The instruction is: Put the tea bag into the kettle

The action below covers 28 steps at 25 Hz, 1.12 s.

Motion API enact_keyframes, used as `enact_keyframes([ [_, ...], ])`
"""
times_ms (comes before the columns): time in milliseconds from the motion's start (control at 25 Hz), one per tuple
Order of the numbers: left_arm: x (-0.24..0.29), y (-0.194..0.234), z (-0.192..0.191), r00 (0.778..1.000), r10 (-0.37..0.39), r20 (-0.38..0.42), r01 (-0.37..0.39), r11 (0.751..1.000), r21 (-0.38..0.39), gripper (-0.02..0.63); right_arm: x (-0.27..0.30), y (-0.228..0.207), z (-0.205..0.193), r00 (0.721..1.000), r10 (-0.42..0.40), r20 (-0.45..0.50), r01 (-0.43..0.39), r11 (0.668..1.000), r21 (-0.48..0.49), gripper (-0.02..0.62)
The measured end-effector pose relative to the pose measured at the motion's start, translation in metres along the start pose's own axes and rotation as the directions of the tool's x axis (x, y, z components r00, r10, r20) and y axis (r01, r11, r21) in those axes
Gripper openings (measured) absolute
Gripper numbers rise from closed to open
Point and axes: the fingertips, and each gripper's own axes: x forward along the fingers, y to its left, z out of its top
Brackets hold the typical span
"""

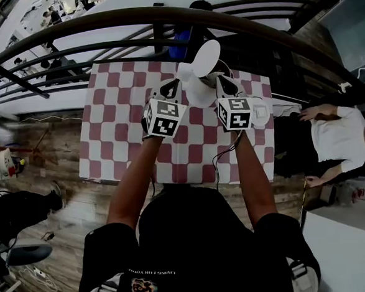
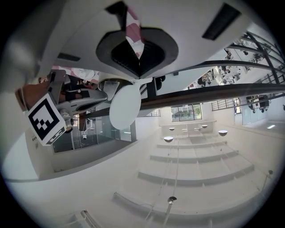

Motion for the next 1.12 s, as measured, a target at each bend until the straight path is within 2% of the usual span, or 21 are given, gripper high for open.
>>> enact_keyframes([
  [200,0.001,-0.001,-0.001,1.000,0.004,-0.003,-0.004,1.000,-0.002,0.003,0.001,0.000,-0.001,1.000,0.008,-0.002,-0.008,1.000,-0.018,0.015],
  [760,0.008,-0.004,0.002,1.000,-0.002,-0.005,0.002,1.000,0.000,0.003,0.000,-0.006,0.001,1.000,0.020,0.014,-0.020,1.000,0.010,0.017],
  [920,0.009,-0.004,0.004,1.000,-0.002,-0.003,0.002,1.000,0.000,0.003,-0.005,-0.010,0.017,0.999,0.009,0.053,-0.009,1.000,0.004,0.017],
  [1120,0.008,-0.002,0.012,1.000,0.001,0.013,-0.001,1.000,0.001,0.003,-0.016,-0.012,0.056,0.990,-0.001,0.142,0.003,1.000,-0.016,0.017],
])
